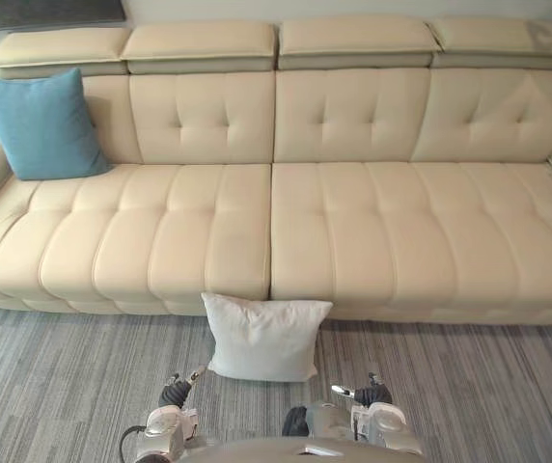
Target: Pick up cushions and gather them together orderly.
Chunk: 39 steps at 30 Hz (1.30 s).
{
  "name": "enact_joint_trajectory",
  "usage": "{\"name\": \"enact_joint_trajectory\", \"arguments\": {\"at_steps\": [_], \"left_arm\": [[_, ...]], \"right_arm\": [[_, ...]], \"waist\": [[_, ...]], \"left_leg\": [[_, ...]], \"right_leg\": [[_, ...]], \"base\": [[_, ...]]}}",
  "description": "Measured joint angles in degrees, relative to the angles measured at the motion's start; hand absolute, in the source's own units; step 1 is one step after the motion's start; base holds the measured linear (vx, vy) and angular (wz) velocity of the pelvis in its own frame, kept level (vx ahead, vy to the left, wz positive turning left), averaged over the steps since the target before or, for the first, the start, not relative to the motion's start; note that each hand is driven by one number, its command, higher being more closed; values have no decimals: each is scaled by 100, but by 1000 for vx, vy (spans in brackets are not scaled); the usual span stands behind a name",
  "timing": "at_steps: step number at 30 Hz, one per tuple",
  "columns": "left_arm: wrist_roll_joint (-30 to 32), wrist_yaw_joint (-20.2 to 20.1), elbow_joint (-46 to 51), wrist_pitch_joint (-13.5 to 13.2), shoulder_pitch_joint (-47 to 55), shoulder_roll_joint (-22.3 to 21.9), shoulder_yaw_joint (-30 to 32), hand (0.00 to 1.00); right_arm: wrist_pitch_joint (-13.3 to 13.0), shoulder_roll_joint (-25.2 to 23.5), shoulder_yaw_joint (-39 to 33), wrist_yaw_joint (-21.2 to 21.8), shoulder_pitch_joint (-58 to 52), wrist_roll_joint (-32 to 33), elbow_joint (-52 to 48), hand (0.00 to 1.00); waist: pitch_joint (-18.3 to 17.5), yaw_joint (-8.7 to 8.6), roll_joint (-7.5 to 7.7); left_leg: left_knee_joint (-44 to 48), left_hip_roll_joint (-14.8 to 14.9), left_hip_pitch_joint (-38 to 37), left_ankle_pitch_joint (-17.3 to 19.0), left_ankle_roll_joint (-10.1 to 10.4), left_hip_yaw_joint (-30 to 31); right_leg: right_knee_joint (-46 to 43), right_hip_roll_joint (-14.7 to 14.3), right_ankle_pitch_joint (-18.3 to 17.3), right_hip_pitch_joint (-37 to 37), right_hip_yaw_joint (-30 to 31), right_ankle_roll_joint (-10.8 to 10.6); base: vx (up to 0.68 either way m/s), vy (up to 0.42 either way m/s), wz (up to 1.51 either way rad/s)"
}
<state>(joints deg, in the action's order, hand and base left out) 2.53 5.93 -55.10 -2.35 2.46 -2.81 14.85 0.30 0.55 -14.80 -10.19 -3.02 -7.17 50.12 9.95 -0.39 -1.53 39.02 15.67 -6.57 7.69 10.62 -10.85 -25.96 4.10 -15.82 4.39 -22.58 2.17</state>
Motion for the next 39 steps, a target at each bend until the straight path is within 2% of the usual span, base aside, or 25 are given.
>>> {"name": "enact_joint_trajectory", "arguments": {"at_steps": [1, 3, 4, 6, 7, 8, 9, 11, 13, 16, 19, 23, 26, 32, 36, 38, 39], "left_arm": [[-7, -10, 62, -1, 60, -41, 89, 0], [-10, -11, 62, 0, 53, -24, 121, 0], [-10, -11, 63, -2, 58, -26, 162, 0], [-10, -11, 67, -12, 54, -13, 199, 0], [-9, -10, 64, -12, 50, -6, 196, 0], [-9, -10, 54, -12, 54, -16, 193, 0], [-9, -10, 34, -11, 41, -1, 187, 0], [-9, 2, 27, -5, 56, 204, 146, 0], [-11, 4, -34, 0, 83, 287, 129, 0], [-13, 10, -67, -1, 120, 288, 95, 0], [-12, 6, -115, -2, 124, 281, 76, 0], [-11, 6, -223, -2, 159, 217, 74, 0], [-9, 5, -242, -2, 170, 196, 64, 0], [-6, -3, -242, -4, 179, 228, 29, 0], [-7, 3, -216, -10, 169, 252, 21, 0], [-7, 45, -172, -14, 89, 346, -89, 0], [-8, 97, -162, -15, 11, 404, -172, 0]], "right_arm": [[1, 20, -9, -28, -41, 3, -4, 0], [7, 14, -65, -27, -54, 3, 24, 0], [25, -26, -241, -30, -84, 14, 41, 0], [44, -51, -324, -31, -105, 13, 53, 0], [72, -56, -386, -33, -109, 14, 45, 0], [78, -44, -386, -33, -119, 12, 34, 0], [110, -32, -372, -33, -127, 10, 46, 0], [115, -242, -354, -34, -213, 7, 41, 0], [115, -301, -353, -34, -233, 5, 46, 0], [113, -298, -350, -35, -247, 3, 50, 0], [109, -287, -337, -34, -247, 5, 69, 0], [95, -224, -323, -32, -239, 10, 152, 0], [63, -180, -315, -32, -220, 13, 247, 0], [62, -161, -151, -36, -223, 10, 265, 0], [73, -156, 48, -46, -161, 3, 257, 0], [74, -101, 367, -79, 23, -146, 237, 0], [74, -102, 472, -112, 127, -202, 231, 0]], "waist": [[-34, 13, -54], [-32, 30, -46], [-32, 77, -40], [-34, 118, -23], [-42, 126, -34], [-57, 130, -64], [-98, 194, -59], [-173, 197, 242], [-173, 220, 308], [-180, 202, 300], [-228, 191, 356], [-258, 134, 298], [-297, 145, 257], [-345, 184, 361], [-317, 222, 433], [-207, 229, 483], [-96, 239, 462]], "left_leg": [[732, 173, 352, 41, -80, -117], [1077, 236, 583, 333, -185, -466], [1005, 262, 704, 521, -285, -727], [517, 248, 926, 713, -402, -919], [-501, 156, 1075, 599, -535, -967], [-932, 128, 1105, 367, -643, -962], [-1279, -73, 1065, 285, -487, -876], [-1562, -476, 1021, 230, -612, -823], [-1638, -580, 940, 253, -659, -806], [-1847, -686, 722, 240, -676, -842], [-2254, -756, 546, 21, -634, -963], [-3214, -923, 157, -415, -556, -945], [-3595, -989, -53, -553, -530, -935], [-4154, -1204, -247, -840, -595, -930], [-4322, -1322, -237, -912, -656, -988], [-3966, -1294, 167, -796, -714, -1083], [-3632, -1228, 402, -665, -728, -1112]], "right_leg": [[217, -64, 4, -191, 34, 43], [440, -60, 86, -469, 161, 6], [658, -23, 187, -719, 256, -122], [779, 99, 253, -888, 353, -243], [760, 218, 274, -932, 439, -377], [730, 237, 254, -941, 460, -464], [695, 324, 190, -918, 586, -687], [1116, 526, 308, -972, 723, -675], [1358, 550, 425, -1147, 787, -654], [1513, 577, 526, -1326, 875, -685], [1684, 565, 651, -1317, 965, -789], [1904, 530, 799, -1305, 1087, -806], [1935, 489, 851, -1307, 1166, -814], [2029, 563, 976, -1226, 1296, -894], [2055, 645, 1018, -1094, 1411, -892], [1907, 680, 1113, -705, 1558, -928], [1796, 682, 1130, -540, 1607, -915]], "base": [[187, 70, -24], [206, 114, -32], [203, 136, -39], [191, 208, -35], [187, 262, -24], [194, 306, -23], [179, 271, 1], [166, 301, 25], [102, 177, 20], [61, 72, -3], [-10, -20, -19], [-60, -45, -16], [-71, -15, -16], [-75, 45, -6], [-46, 94, -10], [-80, 83, -23], [-119, 19, -21]]}}
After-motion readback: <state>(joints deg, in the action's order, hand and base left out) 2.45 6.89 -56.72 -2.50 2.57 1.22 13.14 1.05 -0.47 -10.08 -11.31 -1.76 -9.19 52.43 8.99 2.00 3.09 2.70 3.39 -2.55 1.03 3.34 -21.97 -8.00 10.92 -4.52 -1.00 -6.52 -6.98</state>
